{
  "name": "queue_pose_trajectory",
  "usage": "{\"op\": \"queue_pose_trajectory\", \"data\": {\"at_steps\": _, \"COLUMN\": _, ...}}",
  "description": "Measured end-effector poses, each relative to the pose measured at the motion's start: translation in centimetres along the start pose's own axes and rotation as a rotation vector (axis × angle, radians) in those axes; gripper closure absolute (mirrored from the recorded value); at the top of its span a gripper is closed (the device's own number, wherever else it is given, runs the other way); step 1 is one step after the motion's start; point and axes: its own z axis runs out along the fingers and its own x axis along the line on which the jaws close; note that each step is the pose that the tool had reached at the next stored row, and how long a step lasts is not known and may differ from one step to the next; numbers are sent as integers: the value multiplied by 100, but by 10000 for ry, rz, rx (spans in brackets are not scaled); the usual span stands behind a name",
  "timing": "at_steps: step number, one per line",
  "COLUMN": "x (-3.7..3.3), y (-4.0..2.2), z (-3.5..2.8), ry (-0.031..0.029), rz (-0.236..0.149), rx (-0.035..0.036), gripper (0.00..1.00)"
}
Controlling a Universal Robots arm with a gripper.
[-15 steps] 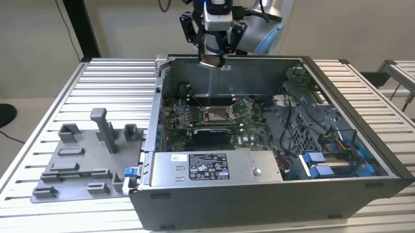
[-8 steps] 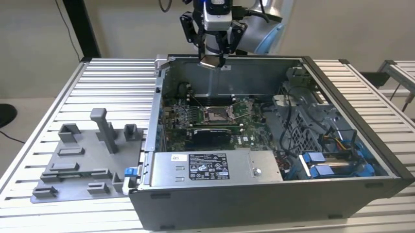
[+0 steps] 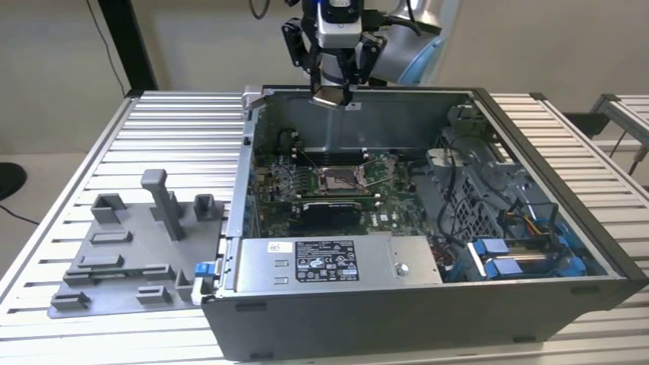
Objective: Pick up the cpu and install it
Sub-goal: 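Place the cpu into insertion slot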
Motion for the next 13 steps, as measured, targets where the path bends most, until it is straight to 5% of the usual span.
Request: {"op": "queue_pose_trajectory", "data": {"at_steps": 13, "x": 0, "y": 0, "z": 0, "ry": -33, "rz": 360, "rx": 6, "gripper": 100}}
